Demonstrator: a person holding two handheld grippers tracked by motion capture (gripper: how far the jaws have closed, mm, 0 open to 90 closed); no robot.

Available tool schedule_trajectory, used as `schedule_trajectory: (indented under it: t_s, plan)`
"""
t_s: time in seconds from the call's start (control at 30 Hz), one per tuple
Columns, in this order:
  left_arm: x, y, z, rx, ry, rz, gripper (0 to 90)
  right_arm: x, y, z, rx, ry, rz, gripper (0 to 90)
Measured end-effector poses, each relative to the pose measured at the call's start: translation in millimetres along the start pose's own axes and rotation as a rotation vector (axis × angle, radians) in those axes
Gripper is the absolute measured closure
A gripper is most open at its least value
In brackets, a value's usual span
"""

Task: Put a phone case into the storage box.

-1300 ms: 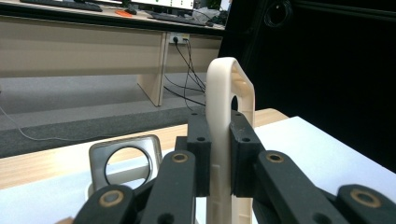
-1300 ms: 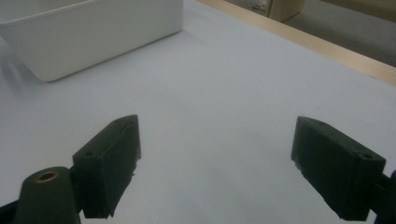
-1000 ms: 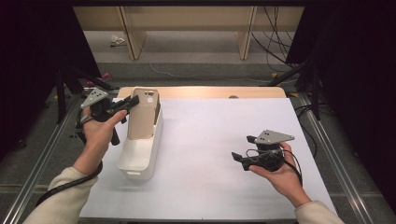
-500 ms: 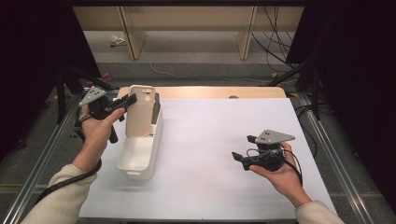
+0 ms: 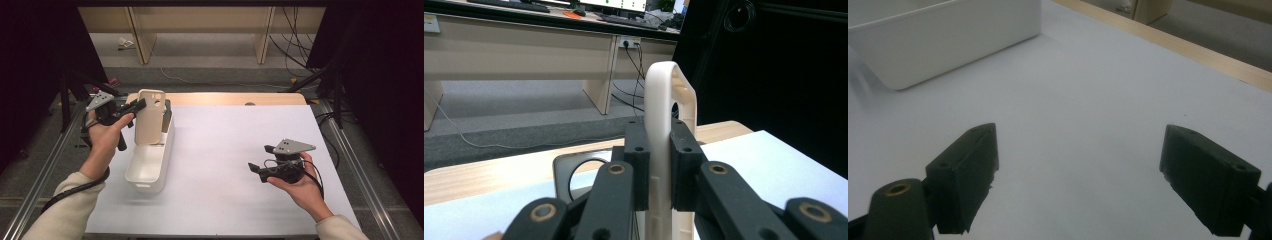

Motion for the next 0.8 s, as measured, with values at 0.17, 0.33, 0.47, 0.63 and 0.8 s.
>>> schedule_trajectory:
  t_s: [0.17, 0.33, 0.47, 0.63, 0.8]
  plan:
    - [-4.1, 0.0, 3.4, 0.005, 0.0, 0.002, 81.0, 0.0, 0.1, 0.2, 0.002, 0.0, 0.0, 16.5]
    - [-10.9, -0.3, 5.9, 0.003, -0.003, 0.007, 80.9, -0.2, 0.1, -0.1, 0.0, -0.001, 0.0, 16.6]
    - [-17.6, -1.2, 7.1, 0.004, -0.008, 0.017, 80.9, -0.2, 0.1, 0.0, 0.002, -0.001, 0.0, 16.5]
    - [-25.5, -4.2, 8.1, 0.005, -0.014, 0.03, 80.9, -0.4, 0.0, -0.1, 0.002, 0.001, 0.0, 16.5]
    - [-32.6, -8.5, 11.9, 0.01, -0.004, 0.048, 80.9, -0.7, 0.0, 0.2, 0.003, 0.002, -0.001, 16.6]
Point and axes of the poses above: each handheld gripper's, and its own axes: x roughly backward along the jaws, y roughly out of its top, z roughly to its left, the point moved 4 cm from there along -x, roughly forward along the jaws, and after that the axes turned 14 degrees about z, right-handed, at the moved point
